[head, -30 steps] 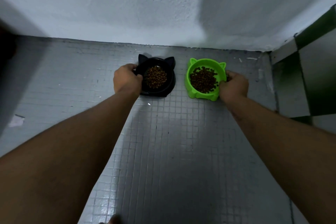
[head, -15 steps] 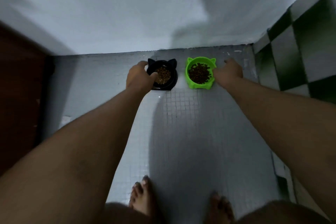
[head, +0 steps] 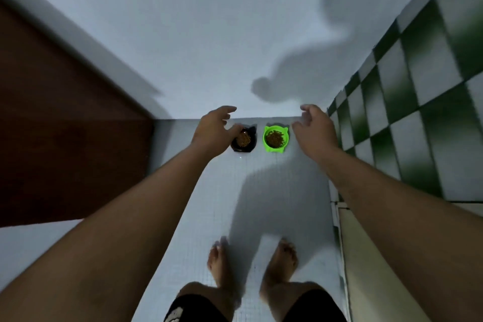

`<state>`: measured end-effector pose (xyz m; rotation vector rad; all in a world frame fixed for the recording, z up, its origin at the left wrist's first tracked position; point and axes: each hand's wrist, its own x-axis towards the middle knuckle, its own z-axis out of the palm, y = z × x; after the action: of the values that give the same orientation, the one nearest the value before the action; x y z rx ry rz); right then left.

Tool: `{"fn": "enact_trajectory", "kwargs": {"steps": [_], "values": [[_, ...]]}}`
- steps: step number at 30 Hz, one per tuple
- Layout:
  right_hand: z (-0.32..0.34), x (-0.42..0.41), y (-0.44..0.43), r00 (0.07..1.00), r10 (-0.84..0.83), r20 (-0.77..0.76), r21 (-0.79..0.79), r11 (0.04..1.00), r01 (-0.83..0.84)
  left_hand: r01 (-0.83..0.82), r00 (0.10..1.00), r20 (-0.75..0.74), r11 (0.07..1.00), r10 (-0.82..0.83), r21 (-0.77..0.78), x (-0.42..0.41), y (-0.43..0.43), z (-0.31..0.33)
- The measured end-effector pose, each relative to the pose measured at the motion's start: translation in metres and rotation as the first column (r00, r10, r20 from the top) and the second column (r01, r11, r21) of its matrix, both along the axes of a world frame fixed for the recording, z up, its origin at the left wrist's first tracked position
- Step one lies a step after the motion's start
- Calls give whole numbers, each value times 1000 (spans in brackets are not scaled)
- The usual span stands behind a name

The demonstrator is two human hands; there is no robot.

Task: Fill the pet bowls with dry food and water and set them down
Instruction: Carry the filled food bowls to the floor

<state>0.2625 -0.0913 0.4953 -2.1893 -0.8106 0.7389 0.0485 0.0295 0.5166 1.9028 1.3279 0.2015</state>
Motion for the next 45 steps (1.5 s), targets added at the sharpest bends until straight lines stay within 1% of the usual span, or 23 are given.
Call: {"fn": "enact_trajectory", "kwargs": {"steps": [3, 6, 8, 14, 18, 22, 26, 29, 32, 35, 37, 39, 41, 45], "values": [[63, -13, -22, 996, 57, 70, 24, 998, -59, -18, 999, 44, 998, 15, 54, -8, -12, 62], [111, -35, -41, 986, 102, 134, 52, 993, -109, -32, 993, 119, 995, 21, 89, -23, -32, 106], [140, -54, -55, 980, 97, 175, 83, 990, -113, -13, 988, 157, 995, -4, 102, -39, -49, 129], [214, -123, -108, 966, -20, 257, 240, 970, -44, 64, 964, 242, 981, -108, 184, -97, -93, 190], [256, -171, -155, 960, -137, 244, 280, 958, 66, 149, 934, 284, 959, -217, 240, -131, -128, 241], [296, -204, -207, 930, -225, 290, 324, 938, 126, 255, 891, 299, 922, -341, 290, -146, -171, 282], [331, -216, -264, 880, -307, 362, 352, 919, 176, 352, 827, 326, 874, -458, 333, -143, -223, 316], [348, -219, -303, 855, -354, 379, 361, 907, 216, 386, 794, 330, 842, -511, 377, -137, -254, 332], [358, -226, -373, 819, -421, 390, 382, 883, 272, 443, 734, 350, 801, -582, 402, -135, -314, 345], [363, -243, -452, 771, -502, 393, 391, 850, 354, 509, 671, 377, 766, -638, 392, -139, -381, 344], [364, -260, -507, 724, -567, 392, 401, 814, 421, 557, 628, 384, 735, -677, 387, -140, -427, 342], [364, -278, -563, 695, -618, 368, 444, 773, 453, 589, 590, 396, 711, -703, 385, -142, -477, 343], [365, -300, -616, 670, -660, 341, 466, 737, 490, 630, 539, 397, 668, -743, 396, -145, -528, 345], [365, -347, -715, 600, -736, 314, 462, 670, 581, 722, 414, 397, 561, -819, 405, -155, -629, 346]]}}
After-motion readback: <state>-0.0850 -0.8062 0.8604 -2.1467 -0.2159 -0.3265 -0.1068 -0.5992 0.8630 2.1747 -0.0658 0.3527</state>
